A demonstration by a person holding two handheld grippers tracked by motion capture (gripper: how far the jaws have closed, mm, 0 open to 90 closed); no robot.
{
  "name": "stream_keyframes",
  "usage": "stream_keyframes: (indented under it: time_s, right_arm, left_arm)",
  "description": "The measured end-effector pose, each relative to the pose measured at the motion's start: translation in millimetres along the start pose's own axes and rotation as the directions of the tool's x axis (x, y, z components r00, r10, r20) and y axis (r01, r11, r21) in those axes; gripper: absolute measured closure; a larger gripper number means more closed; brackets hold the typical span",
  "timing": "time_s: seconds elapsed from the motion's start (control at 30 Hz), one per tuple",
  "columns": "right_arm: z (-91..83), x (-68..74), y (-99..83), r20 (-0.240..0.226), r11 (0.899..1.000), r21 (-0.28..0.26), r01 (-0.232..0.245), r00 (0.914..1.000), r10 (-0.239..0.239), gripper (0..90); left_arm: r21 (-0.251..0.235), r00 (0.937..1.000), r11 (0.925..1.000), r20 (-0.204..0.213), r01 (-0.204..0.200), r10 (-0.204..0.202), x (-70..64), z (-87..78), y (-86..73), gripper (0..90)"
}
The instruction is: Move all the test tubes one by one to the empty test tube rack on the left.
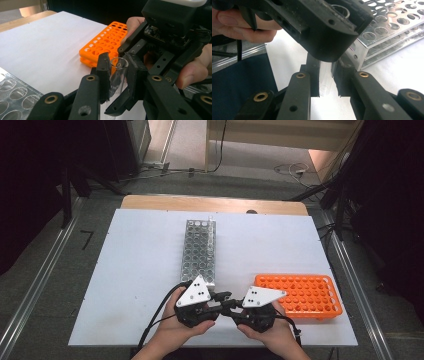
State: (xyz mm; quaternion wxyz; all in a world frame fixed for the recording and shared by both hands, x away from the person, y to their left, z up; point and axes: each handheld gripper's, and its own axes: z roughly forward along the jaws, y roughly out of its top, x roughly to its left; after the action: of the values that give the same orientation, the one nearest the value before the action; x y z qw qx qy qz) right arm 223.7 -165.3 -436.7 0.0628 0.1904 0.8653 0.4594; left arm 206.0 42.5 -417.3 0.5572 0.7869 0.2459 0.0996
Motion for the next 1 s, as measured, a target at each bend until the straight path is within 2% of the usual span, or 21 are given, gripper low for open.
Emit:
stream_keyframes:
  time_s: [0.33,0.43,0.57,0.63,0.8,1.0]
  right_arm:
    - [-0.2,-2.8,-0.8,-0.010,1.000,-0.005,-0.012,0.9999,0.012,71.8]
    - [-1.2,-4.6,-2.1,-0.024,1.000,-0.006,-0.017,0.9996,0.017,65.5]
    - [-5.1,-6.2,-3.4,-0.026,1.000,-0.018,-0.020,0.9995,0.020,50.6]
    - [-7.7,-7.2,-3.6,-0.012,0.999,-0.028,-0.027,0.9996,0.026,41.9]
    - [-16.2,-14.0,-4.4,-0.001,0.997,-0.057,-0.051,0.9987,0.051,34.4]
    - [-27.1,-22.9,-7.8,0.049,0.996,-0.067,-0.067,0.9963,0.070,20.0]
  left_arm:
    - [-0.006,0.9999,1.0000,-0.009,0.005,-0.005,1.2,-0.7,0.9,74.9]
    - [-0.017,0.9998,0.9998,-0.015,0.013,-0.013,3.7,-2.6,2.7,74.9]
    - [-0.027,0.9994,0.9995,-0.030,0.016,-0.017,8.3,-6.7,6.9,75.0]
    - [-0.033,0.9991,0.9993,-0.037,0.017,-0.018,10.9,-9.1,9.3,75.0]
    - [-0.049,0.9983,0.9986,-0.053,0.020,-0.023,17.1,-11.5,13.1,75.0]
    - [-0.069,0.9963,0.9971,-0.078,0.031,-0.036,28.7,-14.4,18.1,75.0]
